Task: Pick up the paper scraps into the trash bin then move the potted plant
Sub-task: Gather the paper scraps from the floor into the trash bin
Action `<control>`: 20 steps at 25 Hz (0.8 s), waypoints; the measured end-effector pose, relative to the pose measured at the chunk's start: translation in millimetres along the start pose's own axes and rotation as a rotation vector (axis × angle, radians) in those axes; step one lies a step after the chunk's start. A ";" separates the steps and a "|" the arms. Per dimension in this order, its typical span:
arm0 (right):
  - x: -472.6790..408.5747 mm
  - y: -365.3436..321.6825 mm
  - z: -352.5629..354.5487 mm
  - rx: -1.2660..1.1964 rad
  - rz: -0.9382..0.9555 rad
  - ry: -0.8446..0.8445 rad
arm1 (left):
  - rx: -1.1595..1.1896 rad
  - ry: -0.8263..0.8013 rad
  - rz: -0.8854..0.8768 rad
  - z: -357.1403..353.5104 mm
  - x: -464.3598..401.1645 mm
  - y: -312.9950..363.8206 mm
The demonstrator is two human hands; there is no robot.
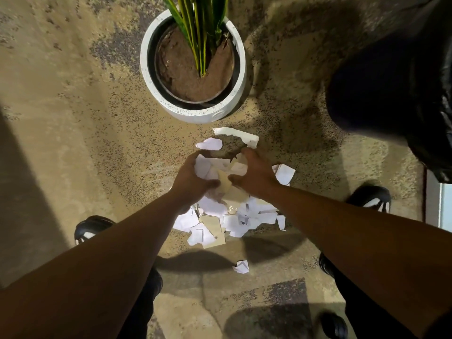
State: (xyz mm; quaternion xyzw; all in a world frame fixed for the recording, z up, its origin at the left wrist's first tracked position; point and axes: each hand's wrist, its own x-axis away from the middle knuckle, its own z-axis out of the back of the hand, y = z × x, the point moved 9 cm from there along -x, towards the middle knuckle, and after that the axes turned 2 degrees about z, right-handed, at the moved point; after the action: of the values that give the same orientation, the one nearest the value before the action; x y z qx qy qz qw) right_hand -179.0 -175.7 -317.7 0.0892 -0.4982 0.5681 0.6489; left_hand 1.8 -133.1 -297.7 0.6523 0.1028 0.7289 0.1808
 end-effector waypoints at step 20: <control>33.7 -11.2 16.7 -0.741 -0.107 -0.008 | 0.016 -0.132 0.007 -10.0 16.2 -6.8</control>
State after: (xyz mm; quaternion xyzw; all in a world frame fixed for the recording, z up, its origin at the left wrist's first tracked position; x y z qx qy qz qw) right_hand -183.6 -169.1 -279.3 -0.1236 -0.6672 0.3143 0.6639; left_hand -8.6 -119.6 -286.8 0.7009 0.0942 0.6839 0.1792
